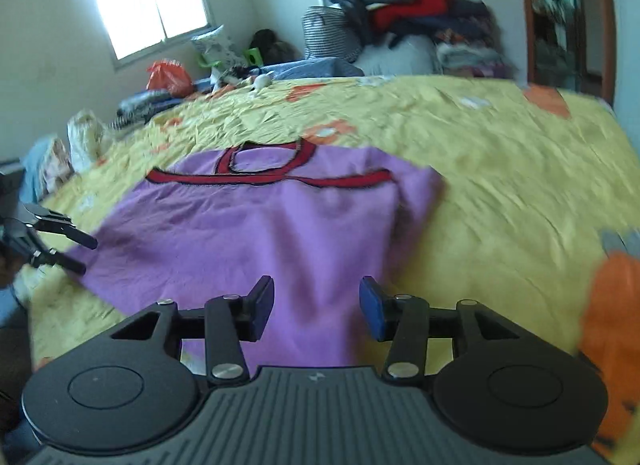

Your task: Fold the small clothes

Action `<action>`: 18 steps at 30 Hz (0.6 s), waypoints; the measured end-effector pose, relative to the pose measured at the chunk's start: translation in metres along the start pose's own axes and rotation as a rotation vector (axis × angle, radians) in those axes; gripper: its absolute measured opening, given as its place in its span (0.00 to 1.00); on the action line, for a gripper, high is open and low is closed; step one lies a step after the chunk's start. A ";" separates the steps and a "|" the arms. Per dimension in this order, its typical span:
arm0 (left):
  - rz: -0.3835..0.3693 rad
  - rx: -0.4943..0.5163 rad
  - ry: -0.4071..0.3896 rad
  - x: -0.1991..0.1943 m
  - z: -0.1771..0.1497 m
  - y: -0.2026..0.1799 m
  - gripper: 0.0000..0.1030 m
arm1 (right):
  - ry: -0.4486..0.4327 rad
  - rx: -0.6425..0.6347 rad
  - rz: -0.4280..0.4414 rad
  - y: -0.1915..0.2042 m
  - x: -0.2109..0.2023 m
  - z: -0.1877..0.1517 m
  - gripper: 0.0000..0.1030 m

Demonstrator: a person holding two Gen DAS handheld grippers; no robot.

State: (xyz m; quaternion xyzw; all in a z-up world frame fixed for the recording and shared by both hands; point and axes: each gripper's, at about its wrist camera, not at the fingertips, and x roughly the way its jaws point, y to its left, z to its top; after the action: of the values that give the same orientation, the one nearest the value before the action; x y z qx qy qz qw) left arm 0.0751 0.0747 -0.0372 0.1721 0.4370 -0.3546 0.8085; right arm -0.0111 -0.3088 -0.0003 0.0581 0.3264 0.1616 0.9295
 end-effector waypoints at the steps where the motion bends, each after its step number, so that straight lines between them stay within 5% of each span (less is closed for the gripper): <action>1: 0.019 0.056 -0.001 0.001 -0.003 -0.005 0.78 | 0.016 -0.005 0.012 0.003 0.015 0.005 0.46; 2: 0.033 0.110 0.004 0.001 -0.007 -0.008 0.81 | 0.047 0.006 0.031 0.002 0.031 0.009 0.44; 4: 0.051 0.137 -0.003 -0.002 -0.017 -0.002 0.86 | 0.132 -0.075 -0.072 -0.003 0.056 0.006 0.42; 6: 0.048 0.110 -0.014 -0.007 -0.027 0.013 0.87 | 0.110 -0.088 -0.054 -0.014 0.046 -0.002 0.42; 9: 0.031 0.093 -0.015 -0.024 -0.034 0.027 0.71 | 0.173 -0.123 -0.088 -0.007 0.028 -0.002 0.44; 13: -0.026 -0.015 -0.115 -0.044 -0.011 0.037 0.80 | 0.045 -0.055 -0.058 0.001 0.020 0.030 0.50; 16: 0.063 -0.109 -0.194 -0.035 0.020 0.043 0.89 | 0.014 -0.082 -0.164 0.004 0.057 0.058 0.57; 18: 0.119 -0.242 -0.204 -0.019 0.039 0.058 0.89 | 0.047 -0.027 -0.152 -0.003 0.090 0.069 0.57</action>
State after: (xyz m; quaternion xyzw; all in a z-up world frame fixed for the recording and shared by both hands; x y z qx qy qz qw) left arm 0.1333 0.1000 -0.0011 0.0622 0.3812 -0.2665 0.8831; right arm 0.0988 -0.2812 -0.0003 0.0169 0.3496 0.0964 0.9318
